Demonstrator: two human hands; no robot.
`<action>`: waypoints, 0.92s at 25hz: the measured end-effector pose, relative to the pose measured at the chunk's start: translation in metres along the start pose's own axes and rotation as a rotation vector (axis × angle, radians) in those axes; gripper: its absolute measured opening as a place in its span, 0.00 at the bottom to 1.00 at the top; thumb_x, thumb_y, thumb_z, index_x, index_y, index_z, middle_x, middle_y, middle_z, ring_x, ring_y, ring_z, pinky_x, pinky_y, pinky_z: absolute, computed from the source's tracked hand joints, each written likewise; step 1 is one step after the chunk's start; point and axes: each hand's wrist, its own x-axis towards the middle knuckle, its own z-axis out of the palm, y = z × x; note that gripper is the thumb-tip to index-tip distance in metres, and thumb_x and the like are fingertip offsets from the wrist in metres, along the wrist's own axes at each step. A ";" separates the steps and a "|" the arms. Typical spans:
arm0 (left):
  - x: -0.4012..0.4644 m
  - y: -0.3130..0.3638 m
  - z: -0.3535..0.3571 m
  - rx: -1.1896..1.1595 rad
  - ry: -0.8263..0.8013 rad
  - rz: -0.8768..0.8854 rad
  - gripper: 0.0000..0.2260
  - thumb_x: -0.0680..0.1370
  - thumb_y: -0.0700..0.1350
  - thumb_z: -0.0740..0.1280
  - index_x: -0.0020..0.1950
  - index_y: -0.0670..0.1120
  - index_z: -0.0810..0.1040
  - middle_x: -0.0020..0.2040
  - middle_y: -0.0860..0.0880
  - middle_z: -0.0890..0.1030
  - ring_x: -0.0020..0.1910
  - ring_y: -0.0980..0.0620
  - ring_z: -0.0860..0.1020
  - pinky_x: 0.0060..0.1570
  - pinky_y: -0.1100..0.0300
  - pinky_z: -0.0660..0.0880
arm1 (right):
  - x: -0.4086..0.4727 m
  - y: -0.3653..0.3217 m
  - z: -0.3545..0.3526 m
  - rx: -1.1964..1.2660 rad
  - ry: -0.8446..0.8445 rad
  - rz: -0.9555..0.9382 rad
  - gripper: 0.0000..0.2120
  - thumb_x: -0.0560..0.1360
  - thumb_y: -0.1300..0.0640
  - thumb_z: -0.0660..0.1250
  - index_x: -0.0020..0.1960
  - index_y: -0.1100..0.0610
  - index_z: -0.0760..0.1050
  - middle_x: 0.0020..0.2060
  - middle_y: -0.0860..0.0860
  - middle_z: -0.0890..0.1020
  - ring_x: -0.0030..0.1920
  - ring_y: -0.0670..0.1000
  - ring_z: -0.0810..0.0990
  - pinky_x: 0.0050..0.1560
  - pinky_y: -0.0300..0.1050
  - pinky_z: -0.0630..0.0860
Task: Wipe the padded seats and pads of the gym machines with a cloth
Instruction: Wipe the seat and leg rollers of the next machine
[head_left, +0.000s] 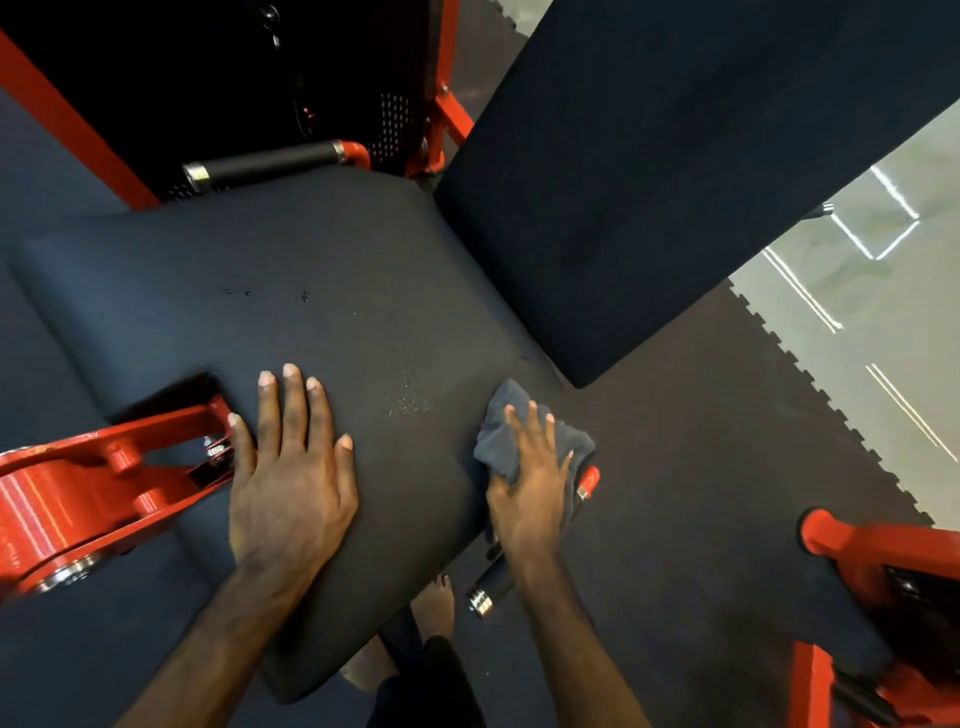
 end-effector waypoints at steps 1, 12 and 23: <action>0.000 0.000 -0.001 -0.001 0.001 -0.001 0.32 0.86 0.56 0.45 0.86 0.39 0.51 0.87 0.40 0.47 0.86 0.42 0.42 0.81 0.33 0.54 | 0.000 -0.003 0.002 -0.002 -0.030 -0.138 0.38 0.72 0.60 0.66 0.81 0.47 0.65 0.83 0.50 0.63 0.84 0.54 0.56 0.83 0.60 0.42; 0.003 0.006 -0.005 -0.011 0.008 -0.060 0.31 0.86 0.55 0.50 0.85 0.39 0.57 0.87 0.41 0.50 0.86 0.42 0.44 0.80 0.32 0.55 | 0.042 -0.004 -0.006 -0.037 -0.092 -0.288 0.45 0.66 0.67 0.69 0.81 0.46 0.67 0.83 0.46 0.62 0.84 0.52 0.56 0.83 0.66 0.48; 0.016 0.039 0.000 -0.016 0.037 -0.259 0.31 0.85 0.56 0.51 0.86 0.42 0.56 0.87 0.44 0.50 0.86 0.42 0.44 0.80 0.30 0.50 | 0.090 -0.013 0.000 0.013 -0.241 -0.513 0.43 0.65 0.63 0.66 0.80 0.47 0.68 0.83 0.46 0.63 0.84 0.50 0.53 0.83 0.62 0.45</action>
